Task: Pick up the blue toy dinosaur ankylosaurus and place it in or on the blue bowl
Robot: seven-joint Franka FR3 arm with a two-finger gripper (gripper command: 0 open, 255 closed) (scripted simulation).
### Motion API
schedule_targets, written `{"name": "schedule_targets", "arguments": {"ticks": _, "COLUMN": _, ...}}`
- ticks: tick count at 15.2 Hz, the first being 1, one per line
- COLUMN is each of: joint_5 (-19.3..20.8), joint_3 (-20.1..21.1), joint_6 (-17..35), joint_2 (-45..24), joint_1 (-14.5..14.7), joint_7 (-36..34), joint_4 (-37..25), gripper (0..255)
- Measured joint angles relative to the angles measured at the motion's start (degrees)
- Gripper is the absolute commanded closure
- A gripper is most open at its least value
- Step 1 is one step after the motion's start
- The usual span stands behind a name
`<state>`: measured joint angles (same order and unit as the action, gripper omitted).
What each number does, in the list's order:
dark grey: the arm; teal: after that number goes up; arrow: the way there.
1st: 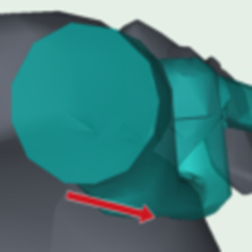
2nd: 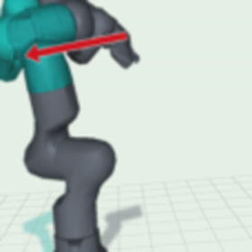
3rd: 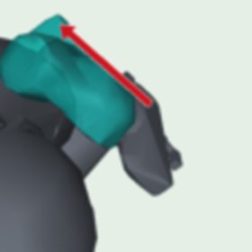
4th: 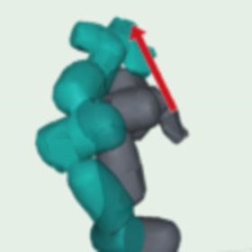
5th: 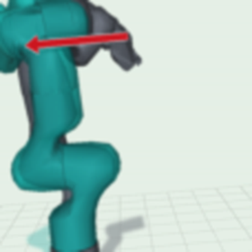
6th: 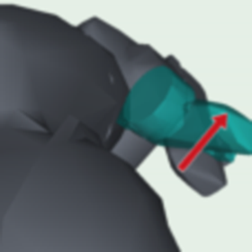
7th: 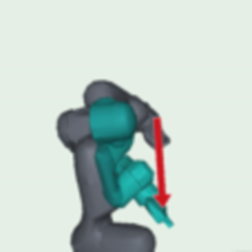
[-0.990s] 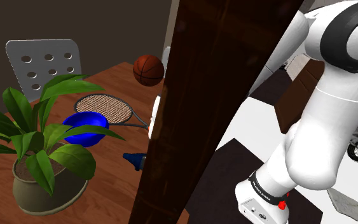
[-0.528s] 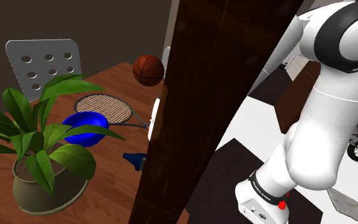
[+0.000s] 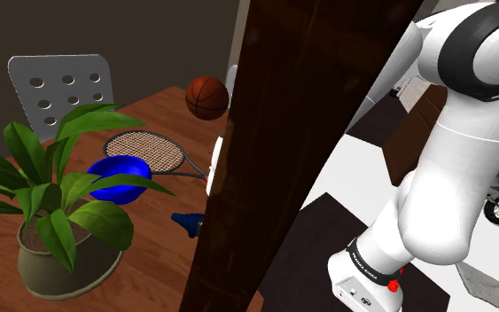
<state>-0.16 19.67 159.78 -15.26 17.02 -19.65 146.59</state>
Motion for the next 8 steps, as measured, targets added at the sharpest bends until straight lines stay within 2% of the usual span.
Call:
{"name": "schedule_targets", "arguments": {"ticks": 5, "joint_5": -0.19, "joint_3": 0.14, "joint_6": -0.32, "joint_2": 0.30, "joint_1": -0.10, "joint_7": 0.12, "joint_4": -0.02, "gripper": 255}}
{"name": "schedule_targets", "arguments": {"ticks": 8, "joint_5": -1.74, "joint_3": 1.23, "joint_6": -2.16, "joint_2": 2.72, "joint_1": -0.83, "joint_7": 1.06, "joint_4": 0.43, "gripper": 255}}
